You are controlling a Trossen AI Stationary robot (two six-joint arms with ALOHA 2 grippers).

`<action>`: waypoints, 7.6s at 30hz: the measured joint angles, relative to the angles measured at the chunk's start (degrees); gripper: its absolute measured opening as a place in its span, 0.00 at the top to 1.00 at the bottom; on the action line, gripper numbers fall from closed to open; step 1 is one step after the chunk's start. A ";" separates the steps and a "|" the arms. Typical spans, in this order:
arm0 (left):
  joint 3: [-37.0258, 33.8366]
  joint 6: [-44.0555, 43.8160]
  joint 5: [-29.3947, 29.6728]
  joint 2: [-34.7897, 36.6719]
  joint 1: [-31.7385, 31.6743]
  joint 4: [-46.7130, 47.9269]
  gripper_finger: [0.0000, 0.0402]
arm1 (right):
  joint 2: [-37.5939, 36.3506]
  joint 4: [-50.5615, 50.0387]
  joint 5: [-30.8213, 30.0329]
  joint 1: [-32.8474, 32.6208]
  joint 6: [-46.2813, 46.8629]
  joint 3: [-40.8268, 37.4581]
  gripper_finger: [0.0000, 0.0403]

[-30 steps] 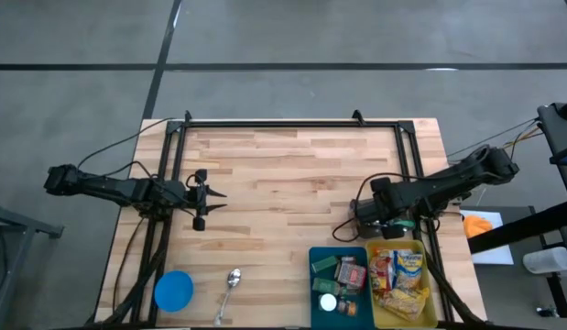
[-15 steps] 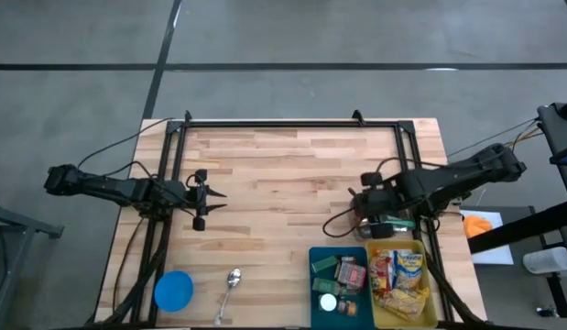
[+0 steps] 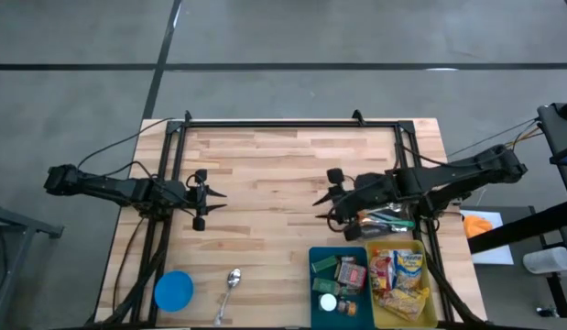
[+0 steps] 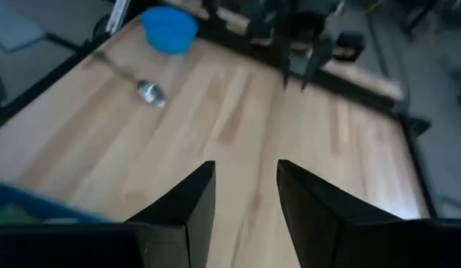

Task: Pick & Place Food Item
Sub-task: Put the silver spoon into the black bin

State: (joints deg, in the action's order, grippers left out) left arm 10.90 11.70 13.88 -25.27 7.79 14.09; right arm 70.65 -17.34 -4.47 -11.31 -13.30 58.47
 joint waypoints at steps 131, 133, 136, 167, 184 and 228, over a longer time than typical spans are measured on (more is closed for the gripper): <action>61.51 -119.25 -21.11 -67.50 27.54 42.77 0.70 | -0.07 26.60 7.44 9.84 -2.14 -14.13 0.65; 62.81 -121.70 -21.34 -69.78 28.10 42.75 0.70 | -0.07 26.60 7.43 9.84 -2.14 -14.13 0.65; 63.84 -125.62 -21.43 -72.28 28.68 42.18 0.70 | -0.07 26.60 7.44 9.84 -2.15 -14.13 0.65; 63.78 -139.71 -14.26 -87.59 34.49 36.28 0.70 | -0.07 26.60 7.44 9.86 -2.15 -14.13 0.65; 63.84 -139.64 -14.03 -89.30 34.49 35.53 0.77 | -0.07 26.60 7.45 9.86 -2.14 -14.13 0.65; 63.69 -112.00 41.90 -79.43 30.53 42.09 0.97 | -0.07 26.61 7.43 9.84 -2.14 -14.13 0.65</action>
State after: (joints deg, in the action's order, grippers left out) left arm 74.59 -100.30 55.78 -104.70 38.33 56.18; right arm 70.59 9.27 2.96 -1.48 -15.44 44.34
